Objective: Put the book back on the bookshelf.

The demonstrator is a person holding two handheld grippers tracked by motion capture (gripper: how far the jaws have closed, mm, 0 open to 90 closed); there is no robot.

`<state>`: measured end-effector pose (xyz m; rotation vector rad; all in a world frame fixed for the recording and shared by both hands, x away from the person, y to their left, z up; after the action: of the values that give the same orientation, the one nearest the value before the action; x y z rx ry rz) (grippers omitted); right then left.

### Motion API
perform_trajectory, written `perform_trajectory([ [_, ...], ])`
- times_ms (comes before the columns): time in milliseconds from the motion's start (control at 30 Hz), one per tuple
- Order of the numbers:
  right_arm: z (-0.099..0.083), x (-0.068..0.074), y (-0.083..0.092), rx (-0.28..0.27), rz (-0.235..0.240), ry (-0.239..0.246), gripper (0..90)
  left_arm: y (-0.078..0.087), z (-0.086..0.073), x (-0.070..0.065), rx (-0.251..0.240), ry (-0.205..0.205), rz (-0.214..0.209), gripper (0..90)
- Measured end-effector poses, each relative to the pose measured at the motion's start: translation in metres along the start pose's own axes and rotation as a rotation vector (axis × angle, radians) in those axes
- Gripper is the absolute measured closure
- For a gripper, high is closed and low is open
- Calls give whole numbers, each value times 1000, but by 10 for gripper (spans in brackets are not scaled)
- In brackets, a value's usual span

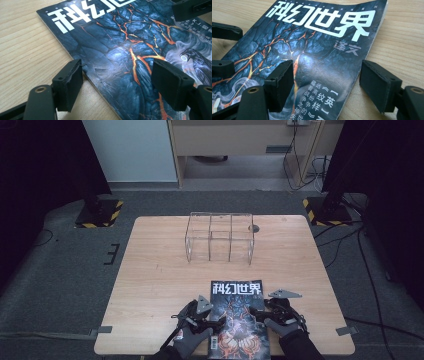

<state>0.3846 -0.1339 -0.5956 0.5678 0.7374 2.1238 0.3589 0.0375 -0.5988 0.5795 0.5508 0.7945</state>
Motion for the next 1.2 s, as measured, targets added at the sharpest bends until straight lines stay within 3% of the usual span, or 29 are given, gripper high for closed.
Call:
perform_trajectory([
  [100, 0, 0, 0, -4, 4, 1, 271, 0, 0, 0, -1, -1, 0, 243],
  [433, 4, -1, 5, -51, 50, -79, 282, 0, 0, -1, 0, -2, 2, 235],
  [933, -1, 2, 1, -4, 10, -6, 249, 0, 0, -1, -3, -3, 1, 234],
  [1200, 1, 0, 3, -31, 45, -100, 261, -1, -1, -1, -4, -5, -1, 223],
])
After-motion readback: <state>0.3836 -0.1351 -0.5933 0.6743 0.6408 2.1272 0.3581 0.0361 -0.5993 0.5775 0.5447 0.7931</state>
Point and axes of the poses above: each handheld gripper's, and its own axes: y roughly backward along the jaws, z roughly out of its top, x roughly to its left, the point moved 10 cm from there along -y, roughly forward along the jaws, and after that the axes turned 9 degrees about y, right-handed, at the moved point
